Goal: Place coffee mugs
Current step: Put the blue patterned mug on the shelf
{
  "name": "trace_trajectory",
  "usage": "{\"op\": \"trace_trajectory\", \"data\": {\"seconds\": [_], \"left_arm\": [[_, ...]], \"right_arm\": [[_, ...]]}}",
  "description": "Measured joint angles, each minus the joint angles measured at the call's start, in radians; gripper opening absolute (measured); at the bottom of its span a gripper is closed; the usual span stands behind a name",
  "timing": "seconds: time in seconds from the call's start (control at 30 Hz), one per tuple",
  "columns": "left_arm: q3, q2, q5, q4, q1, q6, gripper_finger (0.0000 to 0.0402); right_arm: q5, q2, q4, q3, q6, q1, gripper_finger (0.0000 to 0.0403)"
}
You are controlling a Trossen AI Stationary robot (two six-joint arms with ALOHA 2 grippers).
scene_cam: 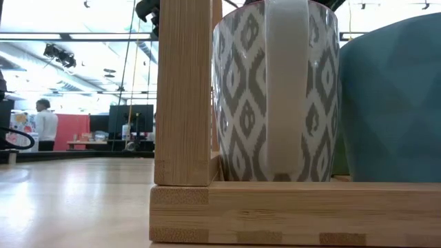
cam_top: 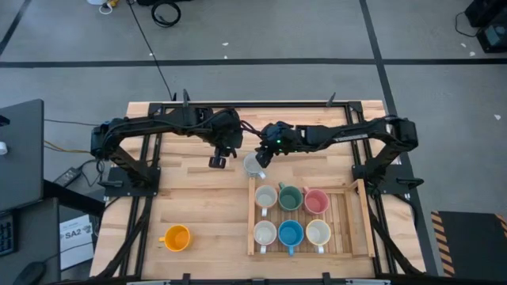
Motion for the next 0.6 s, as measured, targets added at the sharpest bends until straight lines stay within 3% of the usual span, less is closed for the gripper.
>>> {"op": "trace_trajectory", "data": {"seconds": [0.3, 0.6], "left_arm": [[0.000, 0.002, -0.001, -0.002, 0.001, -0.002, 0.0128], [0.000, 0.002, -0.001, -0.007, 0.001, -0.003, 0.0128]], "right_arm": [[-0.075, 0.105, -0.076, 0.071, -0.011, -0.012, 0.0169], [-0.075, 0.145, -0.082, 0.071, -0.055, -0.011, 0.0169]]}}
